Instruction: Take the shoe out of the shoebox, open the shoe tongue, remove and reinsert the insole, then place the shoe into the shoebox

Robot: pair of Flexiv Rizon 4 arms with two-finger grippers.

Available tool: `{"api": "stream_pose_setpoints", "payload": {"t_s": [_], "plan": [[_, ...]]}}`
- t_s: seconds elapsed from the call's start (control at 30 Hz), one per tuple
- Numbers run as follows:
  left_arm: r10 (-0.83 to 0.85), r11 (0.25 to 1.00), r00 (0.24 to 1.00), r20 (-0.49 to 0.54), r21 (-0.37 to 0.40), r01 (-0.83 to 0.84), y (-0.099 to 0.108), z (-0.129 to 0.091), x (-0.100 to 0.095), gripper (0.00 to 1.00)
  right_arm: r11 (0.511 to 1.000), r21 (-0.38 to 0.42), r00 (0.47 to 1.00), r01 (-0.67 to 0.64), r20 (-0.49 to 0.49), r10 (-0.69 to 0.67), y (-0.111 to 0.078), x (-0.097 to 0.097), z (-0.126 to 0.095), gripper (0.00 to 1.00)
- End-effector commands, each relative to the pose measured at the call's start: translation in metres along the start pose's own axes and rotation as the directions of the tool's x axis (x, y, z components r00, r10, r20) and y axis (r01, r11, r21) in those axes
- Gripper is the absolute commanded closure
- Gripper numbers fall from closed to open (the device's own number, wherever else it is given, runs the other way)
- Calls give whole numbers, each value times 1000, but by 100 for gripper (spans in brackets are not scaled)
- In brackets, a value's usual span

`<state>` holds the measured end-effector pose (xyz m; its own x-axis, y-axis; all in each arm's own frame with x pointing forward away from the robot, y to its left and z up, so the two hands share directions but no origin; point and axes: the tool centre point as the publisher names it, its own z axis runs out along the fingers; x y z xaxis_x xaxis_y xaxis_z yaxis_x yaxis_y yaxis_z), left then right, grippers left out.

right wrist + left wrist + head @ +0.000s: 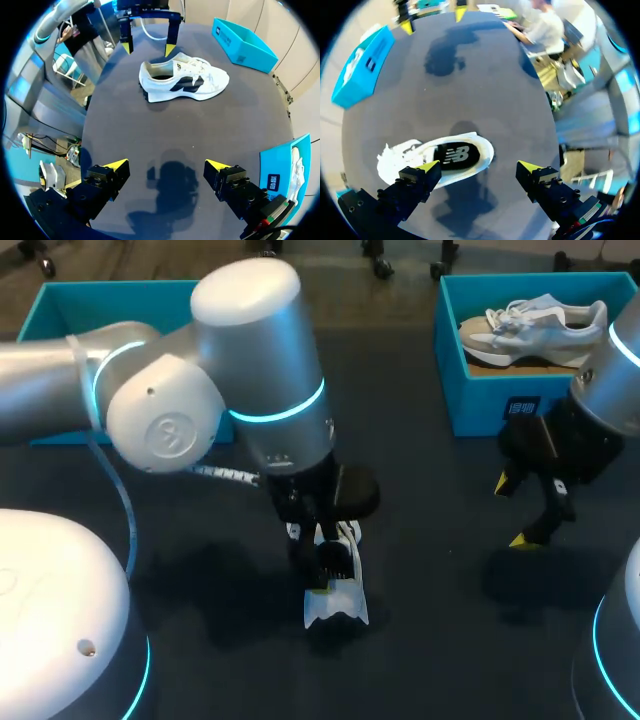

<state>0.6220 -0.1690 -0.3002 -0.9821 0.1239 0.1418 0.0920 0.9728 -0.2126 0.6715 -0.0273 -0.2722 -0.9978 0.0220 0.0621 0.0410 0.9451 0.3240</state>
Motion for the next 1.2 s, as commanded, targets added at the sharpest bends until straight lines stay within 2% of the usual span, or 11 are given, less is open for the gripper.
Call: {"api": "stream_pose_setpoints", "payload": {"t_s": [0.03, 0.27, 0.6, 0.67, 0.77, 0.93, 0.97, 1.07, 1.1, 1.13, 1.2], "plan": [[-15, 1000, 1000, 13, -5, 15, 1, 17, 4, 0, 1000, 1, 1000, 0, 0, 0, 0, 0, 1, 0], [-21, 1000, 1000, 10, -17, 22, 1, 31, 10, 0, 1000, 1, 1000, 0, 0, 0, 0, 0, 1, 0], [-29, 998, 999, 18, -53, 30, -5, 63, 14, 0, 1000, 1, 1000, 0, 0, 0, 0, 0, 1, 0], [-32, 998, 999, 33, -61, 34, -6, 67, 16, 2, 1000, 1, 1000, 0, 0, 0, 0, 0, 1, 0], [-30, 996, 998, 52, -83, 34, -8, 77, 17, 11, 1000, 1, 1000, 0, 0, 0, 0, 0, 1, 0], [-44, 994, 997, 59, -98, 50, -8, 88, 16, 17, 1000, 1, 1000, 0, 0, 0, 0, 0, 1, 0], [-46, 994, 997, 59, -100, 52, -8, 89, 16, 24, 1000, 1, 1000, 0, 0, 0, 0, 0, 1, 0], [-66, 991, 994, 83, -108, 75, -7, 92, 16, 34, 1000, 1, 1000, 0, 0, 0, 0, 0, 1, 0], [-75, 990, 992, 97, -112, 86, -7, 93, 16, 49, 1000, 1, 1000, 0, 0, 0, 0, 0, 1, 0], [-76, 990, 993, 96, -114, 86, -6, 94, 16, 56, 1000, 1, 1000, 0, 0, 0, 0, 0, 1, 0], [-80, 988, 992, 95, -121, 92, -6, 97, 16, 100, 1000, 1, 1000, 0, 0, 0, 0, 0, 1, 0]]}}
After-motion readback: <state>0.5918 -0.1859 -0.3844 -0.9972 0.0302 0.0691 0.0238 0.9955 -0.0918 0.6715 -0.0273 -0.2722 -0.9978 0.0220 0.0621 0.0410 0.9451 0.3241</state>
